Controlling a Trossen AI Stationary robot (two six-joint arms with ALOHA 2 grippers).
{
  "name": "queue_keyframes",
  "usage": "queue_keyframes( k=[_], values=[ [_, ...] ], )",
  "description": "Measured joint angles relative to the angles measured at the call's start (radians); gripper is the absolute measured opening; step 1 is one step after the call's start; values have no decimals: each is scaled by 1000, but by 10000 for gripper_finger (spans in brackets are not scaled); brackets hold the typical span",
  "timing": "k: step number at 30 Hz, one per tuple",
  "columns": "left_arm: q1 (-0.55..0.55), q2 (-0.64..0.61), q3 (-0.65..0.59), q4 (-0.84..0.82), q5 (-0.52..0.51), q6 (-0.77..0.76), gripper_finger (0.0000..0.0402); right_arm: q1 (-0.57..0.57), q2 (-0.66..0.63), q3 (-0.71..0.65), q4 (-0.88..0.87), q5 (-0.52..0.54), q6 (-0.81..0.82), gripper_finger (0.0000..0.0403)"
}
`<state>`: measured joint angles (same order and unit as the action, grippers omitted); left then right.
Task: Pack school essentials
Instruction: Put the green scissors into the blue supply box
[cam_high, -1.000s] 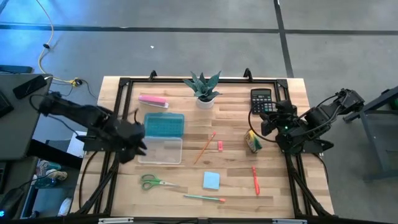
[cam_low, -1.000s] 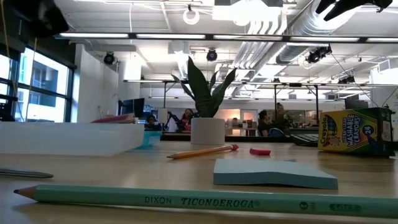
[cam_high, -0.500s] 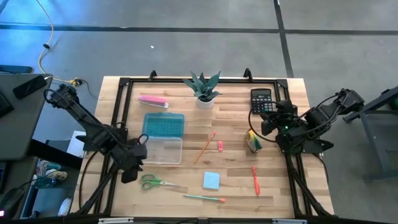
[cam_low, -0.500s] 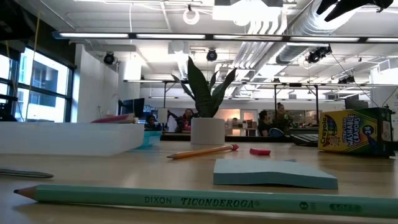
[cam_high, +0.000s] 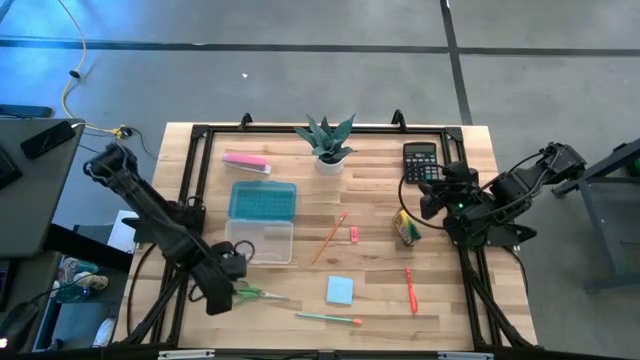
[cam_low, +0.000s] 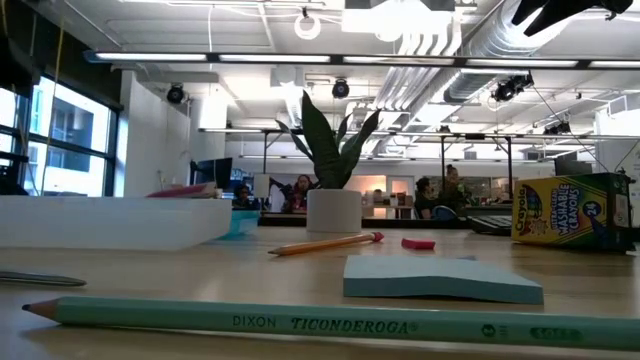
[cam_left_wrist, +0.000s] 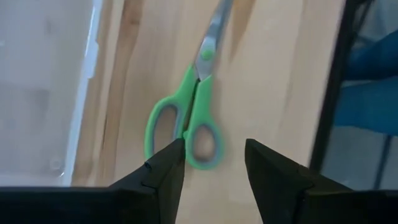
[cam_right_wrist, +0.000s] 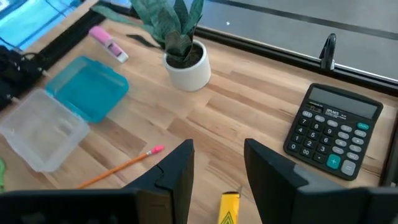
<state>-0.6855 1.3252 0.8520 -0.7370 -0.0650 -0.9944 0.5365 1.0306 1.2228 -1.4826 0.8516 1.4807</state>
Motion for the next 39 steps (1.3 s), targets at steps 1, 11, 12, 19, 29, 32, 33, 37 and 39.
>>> queue_keyframes(
  k=[1, 11, 12, 19, 29, 32, 33, 37, 39],
  values=[
    [-4, 25, 0, 5, 0, 2, 162, 0, 0, 0, 0, -7, -3, 133],
    [-17, 200, 0, 61, 9, 2, 161, 0, 0, 0, 1, -17, -9, 133],
    [-17, 212, 0, 68, 12, 1, 161, 0, 0, 0, 1, -18, -9, 133],
    [-17, 273, 0, 69, 19, -11, 161, 0, 0, 0, 1, -18, -9, 133],
    [-17, 338, 2, 70, 5, -16, 161, 0, 0, 0, 2, -17, -9, 133],
    [-17, 358, 4, 71, 7, -16, 160, 0, 0, 0, 2, -17, -9, 133],
    [-17, 363, 5, 71, 12, -16, 158, 0, 0, 0, 2, -18, -9, 133],
    [-26, 370, 5, 80, 15, -17, 126, 0, 0, 0, 2, -18, -9, 133],
    [-30, 371, 5, 88, 15, -23, 101, 0, 0, 0, 2, -18, -15, 133]
  ],
)
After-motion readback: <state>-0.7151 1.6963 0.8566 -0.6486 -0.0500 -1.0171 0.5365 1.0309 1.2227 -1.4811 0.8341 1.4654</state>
